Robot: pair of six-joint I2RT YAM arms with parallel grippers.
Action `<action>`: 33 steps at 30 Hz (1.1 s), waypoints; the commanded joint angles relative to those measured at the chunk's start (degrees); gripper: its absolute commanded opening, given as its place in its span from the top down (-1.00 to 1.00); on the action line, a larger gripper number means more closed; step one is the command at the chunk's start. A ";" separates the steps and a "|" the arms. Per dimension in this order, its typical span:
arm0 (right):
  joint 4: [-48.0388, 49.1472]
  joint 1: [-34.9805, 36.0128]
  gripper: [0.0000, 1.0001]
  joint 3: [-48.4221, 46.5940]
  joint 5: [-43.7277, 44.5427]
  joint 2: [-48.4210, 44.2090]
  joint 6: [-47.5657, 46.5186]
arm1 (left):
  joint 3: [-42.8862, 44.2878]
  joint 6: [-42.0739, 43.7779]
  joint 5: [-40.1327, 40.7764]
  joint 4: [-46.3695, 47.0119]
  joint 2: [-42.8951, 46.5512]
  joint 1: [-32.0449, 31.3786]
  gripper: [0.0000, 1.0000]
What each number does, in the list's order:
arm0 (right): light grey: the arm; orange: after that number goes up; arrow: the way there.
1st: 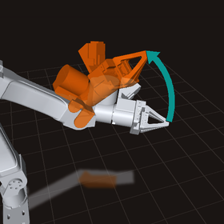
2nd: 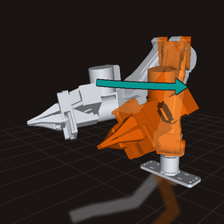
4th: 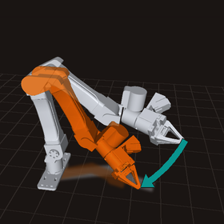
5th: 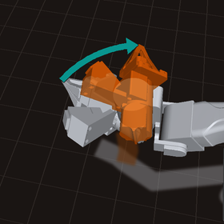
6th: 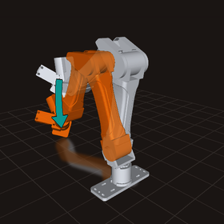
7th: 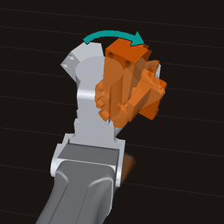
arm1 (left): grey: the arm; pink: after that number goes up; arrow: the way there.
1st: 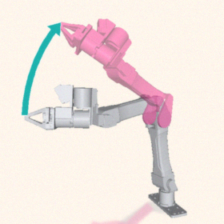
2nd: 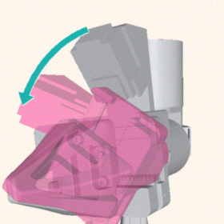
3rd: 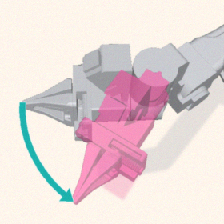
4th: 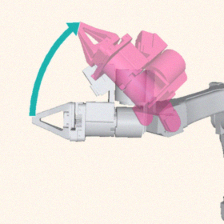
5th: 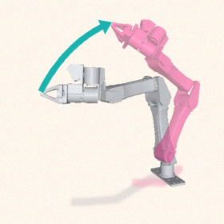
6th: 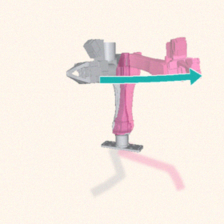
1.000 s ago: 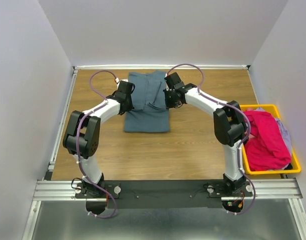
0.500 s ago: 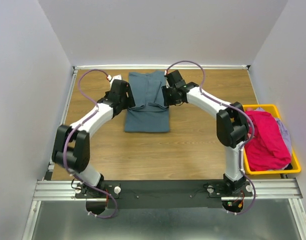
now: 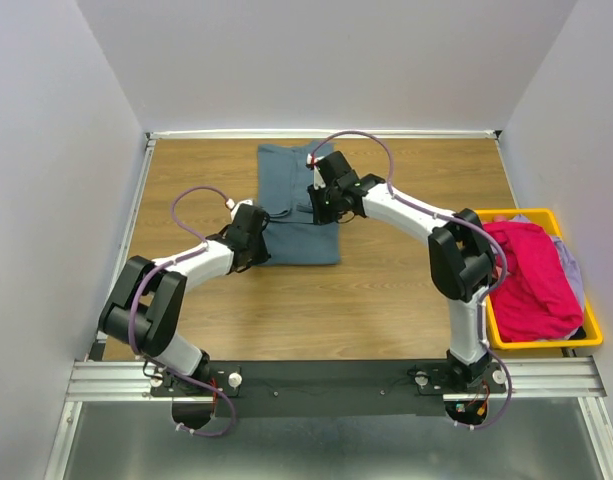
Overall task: Fold and stack the t-shirts
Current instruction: Fold the tshirt
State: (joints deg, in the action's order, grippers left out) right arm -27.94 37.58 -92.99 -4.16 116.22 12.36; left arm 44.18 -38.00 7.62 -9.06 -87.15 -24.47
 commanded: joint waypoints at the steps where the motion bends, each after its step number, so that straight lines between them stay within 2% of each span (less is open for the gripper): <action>1: 0.43 -0.23 0.61 -1.22 -0.42 3.83 -0.23 | -1.73 -3.04 -1.20 3.96 -1.87 0.12 0.78; 4: 0.35 -0.41 0.65 -2.89 1.00 6.73 -0.58 | -3.05 -3.13 -2.25 3.96 -3.37 0.12 0.80; 13: 0.35 -3.48 0.66 -12.64 5.83 14.02 -2.25 | -6.30 -2.87 -4.80 3.17 -0.56 0.12 0.83; 22: 0.35 -9.54 0.53 -26.54 7.51 19.83 0.73 | -9.29 -1.90 -11.39 3.08 4.00 -0.84 0.81; 26: 0.35 -9.72 0.46 -24.44 1.47 15.01 2.40 | -9.38 -3.13 -12.80 3.08 9.36 -0.93 0.56; 27: 0.43 -9.63 0.45 -21.47 -0.04 13.60 3.28 | -8.94 -3.40 -12.63 3.08 10.59 -0.76 0.37; 29: 1.22 -9.72 0.43 -15.34 -5.92 8.68 4.07 | -7.45 -3.92 -12.02 3.08 14.19 -0.23 0.15; 33: 6.49 -9.72 0.38 -1.63 -18.13 -0.11 6.97 | -5.25 -3.57 -11.75 4.75 18.59 1.00 -0.04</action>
State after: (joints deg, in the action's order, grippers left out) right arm -25.87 27.35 -103.83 -8.82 124.25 15.70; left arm 36.14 -41.36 -3.33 -6.02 -72.51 -24.49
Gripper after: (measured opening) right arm 0.296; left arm 0.494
